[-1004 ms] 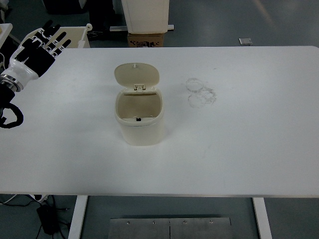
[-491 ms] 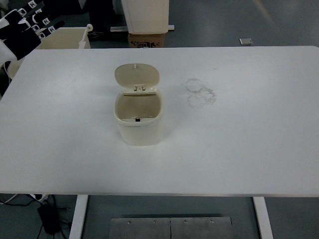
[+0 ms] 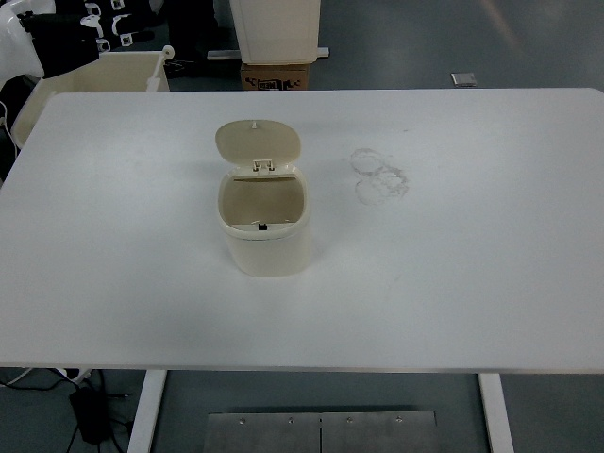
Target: Close trash bin
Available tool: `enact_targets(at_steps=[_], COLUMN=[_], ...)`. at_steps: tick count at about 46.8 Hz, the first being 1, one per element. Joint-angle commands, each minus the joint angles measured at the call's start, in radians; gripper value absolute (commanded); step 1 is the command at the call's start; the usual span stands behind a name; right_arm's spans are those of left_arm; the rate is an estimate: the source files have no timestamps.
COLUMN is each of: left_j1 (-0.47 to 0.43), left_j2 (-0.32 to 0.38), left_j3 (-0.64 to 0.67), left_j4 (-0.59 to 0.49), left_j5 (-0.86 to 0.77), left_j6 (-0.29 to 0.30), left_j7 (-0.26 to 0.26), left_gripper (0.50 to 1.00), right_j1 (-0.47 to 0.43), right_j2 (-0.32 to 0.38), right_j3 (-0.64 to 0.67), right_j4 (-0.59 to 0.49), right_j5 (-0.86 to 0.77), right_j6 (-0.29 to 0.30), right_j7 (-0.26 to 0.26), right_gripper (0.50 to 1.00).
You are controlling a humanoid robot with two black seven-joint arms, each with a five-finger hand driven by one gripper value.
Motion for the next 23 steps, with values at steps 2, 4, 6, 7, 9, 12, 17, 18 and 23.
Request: enact_targets(at_steps=[2,4,6,7,9,12,17,18,23], left_j1=[-0.079,-0.106,-0.13,-0.141,-0.164,-0.205,-0.277,-0.291,-0.345], left_j2=[-0.003,-0.009,-0.014,-0.014,-0.019,-0.028,-0.036,-0.04,-0.051], left_j3=[0.081,0.115,0.139,0.152,0.173,0.21,0.287,0.296,0.323], left_j4=[-0.031,-0.048,-0.057,-0.062,-0.077,-0.106,-0.152,-0.161,-0.207], left_j5=[0.077,0.095,0.1,0.1,0.102,0.105,0.119,0.12,0.123], left_j6=[-0.01,-0.01,-0.011,-0.013,-0.021,-0.033,-0.036,-0.036,-0.036], left_j7=[0.049,0.059,0.065,0.066,0.069,0.087,0.099,0.099,0.101], left_gripper=[1.0,1.0,1.0,1.0,1.0,1.0,1.0,1.0,1.0], right_j1=[0.0,0.0,0.0,0.0,0.0,0.0,0.0,0.0,0.0], right_j2=[0.0,0.0,0.0,0.0,0.0,0.0,0.0,0.0,0.0], right_j3=[0.0,0.0,0.0,-0.001,-0.001,0.0,0.0,0.0,0.0], right_j4=[0.0,0.0,0.0,0.0,0.0,0.0,0.0,0.0,0.0], right_j5=[0.0,0.0,0.0,0.0,0.0,0.0,0.0,0.0,0.0], right_j6=[0.0,0.0,0.0,0.0,0.0,0.0,0.0,0.0,0.0], right_j7=[0.0,0.0,0.0,0.0,0.0,0.0,0.0,0.0,0.0], right_gripper=[0.993,0.993,0.993,0.993,0.993,0.993,0.993,0.993,0.993])
